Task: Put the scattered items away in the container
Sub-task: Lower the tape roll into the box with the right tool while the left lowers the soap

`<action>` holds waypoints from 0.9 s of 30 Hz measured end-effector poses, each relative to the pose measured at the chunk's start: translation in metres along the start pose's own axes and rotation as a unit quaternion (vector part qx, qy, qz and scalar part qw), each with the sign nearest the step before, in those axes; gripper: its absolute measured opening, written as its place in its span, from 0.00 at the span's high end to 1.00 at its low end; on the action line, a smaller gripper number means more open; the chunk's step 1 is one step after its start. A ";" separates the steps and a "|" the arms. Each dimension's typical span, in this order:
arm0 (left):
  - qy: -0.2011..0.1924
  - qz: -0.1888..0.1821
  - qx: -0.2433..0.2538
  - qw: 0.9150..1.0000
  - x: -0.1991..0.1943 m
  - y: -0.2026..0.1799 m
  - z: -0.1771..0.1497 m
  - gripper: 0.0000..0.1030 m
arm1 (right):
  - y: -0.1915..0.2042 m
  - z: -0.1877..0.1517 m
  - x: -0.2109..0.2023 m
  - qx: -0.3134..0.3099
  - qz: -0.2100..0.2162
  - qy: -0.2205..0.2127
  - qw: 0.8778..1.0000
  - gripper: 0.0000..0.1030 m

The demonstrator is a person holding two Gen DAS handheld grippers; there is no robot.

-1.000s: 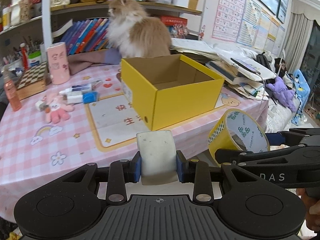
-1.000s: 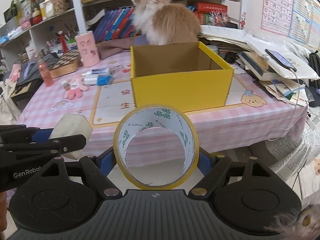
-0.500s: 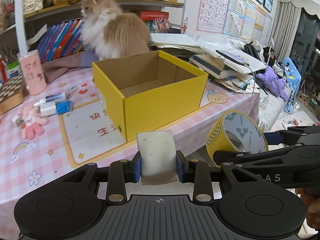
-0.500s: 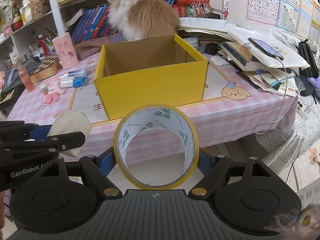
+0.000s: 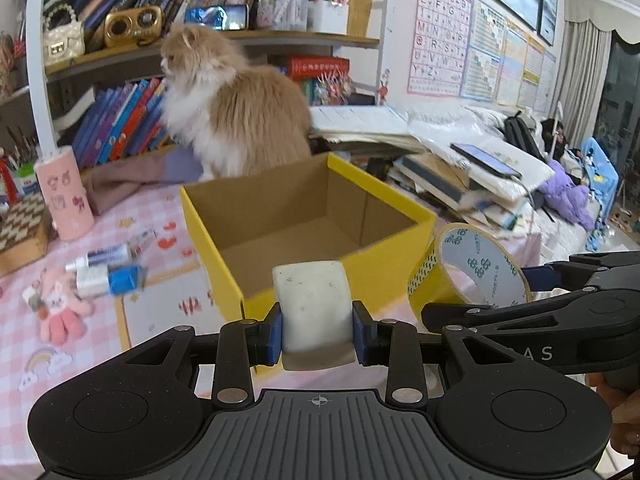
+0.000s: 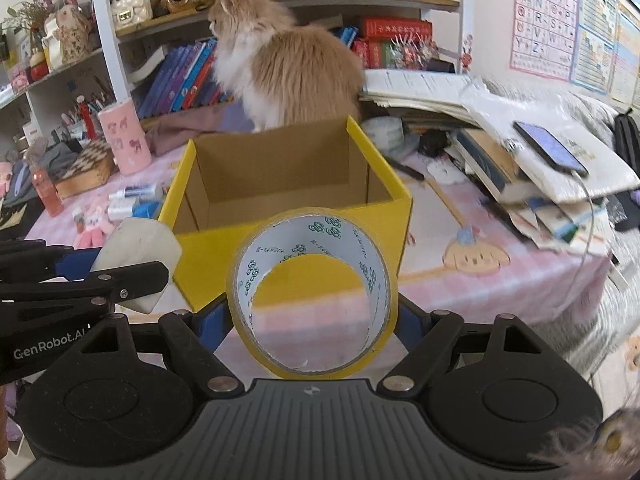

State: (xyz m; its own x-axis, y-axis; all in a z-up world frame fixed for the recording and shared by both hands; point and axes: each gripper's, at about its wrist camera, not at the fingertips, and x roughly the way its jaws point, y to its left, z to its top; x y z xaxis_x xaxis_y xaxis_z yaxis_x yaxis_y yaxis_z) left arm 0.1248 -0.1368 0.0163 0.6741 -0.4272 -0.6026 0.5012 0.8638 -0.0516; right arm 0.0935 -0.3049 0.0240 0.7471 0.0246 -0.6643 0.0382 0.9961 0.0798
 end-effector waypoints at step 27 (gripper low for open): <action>-0.003 0.113 -0.015 0.993 0.085 0.030 0.082 0.69 | -0.008 0.100 0.119 -0.167 0.115 0.002 0.979 0.22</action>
State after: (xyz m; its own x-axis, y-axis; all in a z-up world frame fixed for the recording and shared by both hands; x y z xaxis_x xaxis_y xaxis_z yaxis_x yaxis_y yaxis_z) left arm 0.2419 -0.1692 0.0286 0.7714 -0.2224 -0.5962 0.3197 0.9456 0.0610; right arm 0.2480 -0.3184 0.0187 0.7073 0.2522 -0.6604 -0.3513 0.9361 -0.0188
